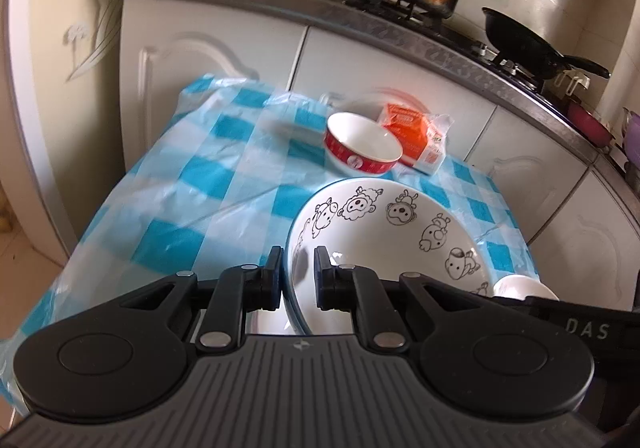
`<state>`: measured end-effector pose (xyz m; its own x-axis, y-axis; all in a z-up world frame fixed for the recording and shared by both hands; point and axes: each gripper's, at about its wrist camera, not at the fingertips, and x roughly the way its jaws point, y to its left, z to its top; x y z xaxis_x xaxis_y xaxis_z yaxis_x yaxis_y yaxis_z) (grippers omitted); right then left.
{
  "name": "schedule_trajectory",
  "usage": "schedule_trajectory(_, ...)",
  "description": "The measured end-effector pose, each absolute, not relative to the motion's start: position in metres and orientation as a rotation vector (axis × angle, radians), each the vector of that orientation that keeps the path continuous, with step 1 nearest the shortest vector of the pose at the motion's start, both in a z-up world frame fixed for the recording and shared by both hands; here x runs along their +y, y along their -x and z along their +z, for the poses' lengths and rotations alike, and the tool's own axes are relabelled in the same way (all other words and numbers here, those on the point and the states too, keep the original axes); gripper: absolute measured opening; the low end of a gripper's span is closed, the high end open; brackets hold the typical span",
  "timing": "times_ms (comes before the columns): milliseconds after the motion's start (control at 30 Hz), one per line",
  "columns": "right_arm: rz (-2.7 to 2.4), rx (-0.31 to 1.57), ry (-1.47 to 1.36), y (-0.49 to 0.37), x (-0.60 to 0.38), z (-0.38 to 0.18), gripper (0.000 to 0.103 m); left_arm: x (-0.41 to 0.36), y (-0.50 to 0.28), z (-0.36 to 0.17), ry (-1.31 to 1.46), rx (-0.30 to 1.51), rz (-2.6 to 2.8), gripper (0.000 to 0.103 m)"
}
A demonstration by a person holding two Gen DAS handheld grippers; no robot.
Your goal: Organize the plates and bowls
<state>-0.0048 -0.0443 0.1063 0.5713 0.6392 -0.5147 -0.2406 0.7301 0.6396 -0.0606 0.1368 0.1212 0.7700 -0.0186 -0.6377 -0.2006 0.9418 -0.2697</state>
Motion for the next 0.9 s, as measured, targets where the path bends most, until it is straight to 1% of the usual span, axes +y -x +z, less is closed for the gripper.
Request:
schedule_trajectory(367,0.490,0.821,-0.508,0.017,-0.032,0.093,0.038,0.136,0.068,0.104,0.351,0.709,0.111,0.010)
schedule_trajectory(500,0.463,0.828,-0.453,0.019,-0.026,0.088,0.038,0.134,0.069,0.101,0.344,0.713,0.112,0.010)
schedule_trajectory(667,0.448,0.797,-0.392,0.024,-0.022,0.094,0.039,0.135,0.068,0.093,0.351,0.735,0.109,0.010)
schedule_trajectory(900,0.437,0.754,-0.269,0.032,-0.013,0.098,0.039,0.134,0.071,0.091,0.368,0.723,0.113,0.012)
